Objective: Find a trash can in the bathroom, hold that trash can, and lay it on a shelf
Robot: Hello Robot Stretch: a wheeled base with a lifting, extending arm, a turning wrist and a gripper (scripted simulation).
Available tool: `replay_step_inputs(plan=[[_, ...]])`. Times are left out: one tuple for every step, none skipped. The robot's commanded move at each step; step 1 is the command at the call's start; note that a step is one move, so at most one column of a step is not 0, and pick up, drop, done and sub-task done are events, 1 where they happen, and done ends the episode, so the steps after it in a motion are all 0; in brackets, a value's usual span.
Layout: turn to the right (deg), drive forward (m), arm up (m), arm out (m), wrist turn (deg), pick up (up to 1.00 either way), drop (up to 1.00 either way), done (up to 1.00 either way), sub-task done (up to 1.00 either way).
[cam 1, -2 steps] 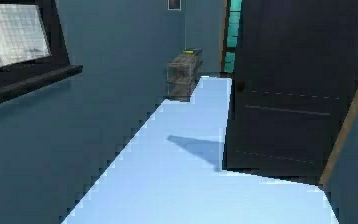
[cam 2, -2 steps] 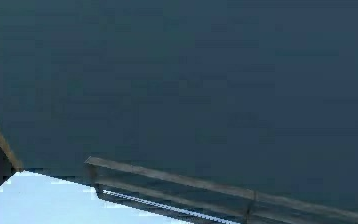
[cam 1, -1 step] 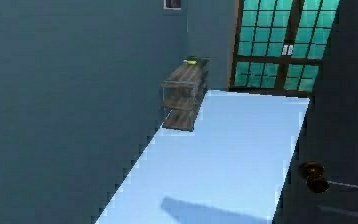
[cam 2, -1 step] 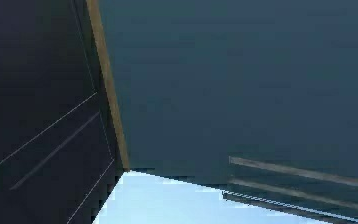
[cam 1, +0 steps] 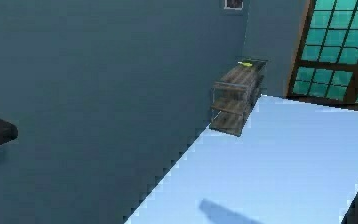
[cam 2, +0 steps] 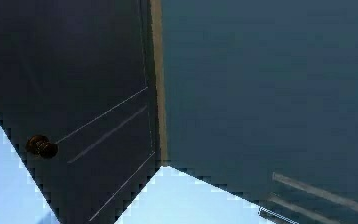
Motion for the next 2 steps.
replay_step_inputs(plan=[[0.0,0.15,0.0,0.0,0.0,0.0,0.0,0.0,0.0],[15.0,0.0,0.0,0.0,0.0,0.0,0.0,0.0,0.0]])
